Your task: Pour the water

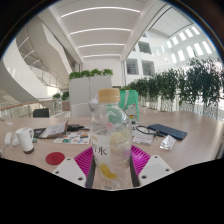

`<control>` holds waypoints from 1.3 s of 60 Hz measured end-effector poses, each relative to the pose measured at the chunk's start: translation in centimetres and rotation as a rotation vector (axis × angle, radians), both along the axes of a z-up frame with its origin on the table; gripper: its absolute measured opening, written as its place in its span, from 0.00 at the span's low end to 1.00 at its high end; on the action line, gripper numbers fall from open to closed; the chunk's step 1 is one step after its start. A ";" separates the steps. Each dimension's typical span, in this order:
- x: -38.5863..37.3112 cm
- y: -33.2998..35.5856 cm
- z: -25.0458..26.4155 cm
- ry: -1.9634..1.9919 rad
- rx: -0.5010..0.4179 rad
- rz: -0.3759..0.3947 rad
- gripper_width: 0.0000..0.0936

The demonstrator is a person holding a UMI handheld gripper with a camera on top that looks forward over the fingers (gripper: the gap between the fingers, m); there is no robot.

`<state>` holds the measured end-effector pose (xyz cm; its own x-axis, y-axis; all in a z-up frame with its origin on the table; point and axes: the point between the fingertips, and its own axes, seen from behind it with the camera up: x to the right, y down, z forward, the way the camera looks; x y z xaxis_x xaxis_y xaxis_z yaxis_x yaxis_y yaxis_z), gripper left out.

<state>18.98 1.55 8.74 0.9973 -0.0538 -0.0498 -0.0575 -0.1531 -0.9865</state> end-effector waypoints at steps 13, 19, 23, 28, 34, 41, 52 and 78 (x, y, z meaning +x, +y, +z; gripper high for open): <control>-0.5 0.6 -0.7 0.040 -0.059 -0.008 0.44; -0.9 0.8 -0.8 0.034 -0.120 -0.017 0.38; -1.2 0.8 1.0 -0.011 -0.120 -0.024 0.38; -2.8 1.5 6.2 -0.123 -0.092 -0.014 0.38; -6.1 2.8 13.5 -0.291 -0.040 -0.006 0.38; -12.2 4.4 18.7 -0.564 -0.013 0.016 0.38; -23.1 7.9 15.1 -1.232 -0.093 0.104 0.38; -29.1 11.8 11.6 -2.364 -0.273 0.322 0.38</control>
<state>-10.14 13.32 20.33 -0.6851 0.2413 0.6874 0.7064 -0.0106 0.7077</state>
